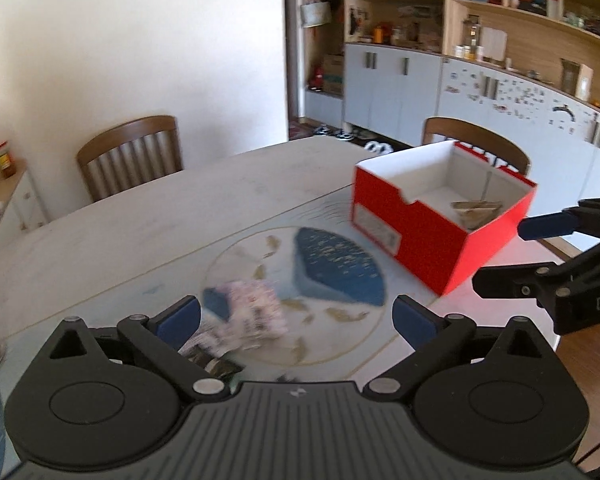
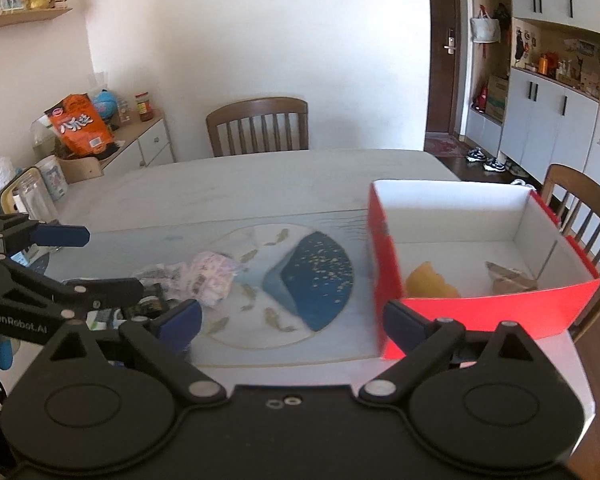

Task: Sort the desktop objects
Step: 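Withdraw both tools from the box back toward the snack pile, then grasp the white-blue bag with left tool while right tool grasps black seaweed packet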

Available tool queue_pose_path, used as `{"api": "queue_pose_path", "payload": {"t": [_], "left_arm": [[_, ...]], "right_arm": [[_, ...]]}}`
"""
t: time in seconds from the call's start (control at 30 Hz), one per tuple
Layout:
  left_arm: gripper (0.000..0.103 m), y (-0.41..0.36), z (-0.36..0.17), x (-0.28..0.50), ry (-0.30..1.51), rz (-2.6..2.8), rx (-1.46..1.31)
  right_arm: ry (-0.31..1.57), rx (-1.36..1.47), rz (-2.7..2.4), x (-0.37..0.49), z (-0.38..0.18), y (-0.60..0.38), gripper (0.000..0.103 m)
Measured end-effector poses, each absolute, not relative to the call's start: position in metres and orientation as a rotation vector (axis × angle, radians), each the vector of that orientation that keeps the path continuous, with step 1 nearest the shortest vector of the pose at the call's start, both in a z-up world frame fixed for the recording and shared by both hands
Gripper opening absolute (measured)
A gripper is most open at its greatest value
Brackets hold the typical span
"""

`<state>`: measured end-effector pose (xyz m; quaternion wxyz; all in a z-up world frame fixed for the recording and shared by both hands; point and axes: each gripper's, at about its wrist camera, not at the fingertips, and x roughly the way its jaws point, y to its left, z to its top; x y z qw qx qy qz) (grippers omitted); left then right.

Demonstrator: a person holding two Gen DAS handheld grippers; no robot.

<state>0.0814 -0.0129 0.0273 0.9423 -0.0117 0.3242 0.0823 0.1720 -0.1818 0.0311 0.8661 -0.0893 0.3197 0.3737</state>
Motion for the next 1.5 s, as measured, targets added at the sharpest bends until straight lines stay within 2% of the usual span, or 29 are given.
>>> {"api": "queue_pose_path", "payload": {"t": [0.6, 1.5], "left_arm": [[0.103, 0.042, -0.008, 0.038, 0.671, 0.430, -0.070], [0.103, 0.074, -0.065, 0.043, 0.756, 0.602, -0.151]], "right_arm": [[0.650, -0.219, 0.822, 0.147, 0.006, -0.124, 0.098], [0.695, -0.291, 0.820, 0.138, -0.040, -0.078, 0.096]]}}
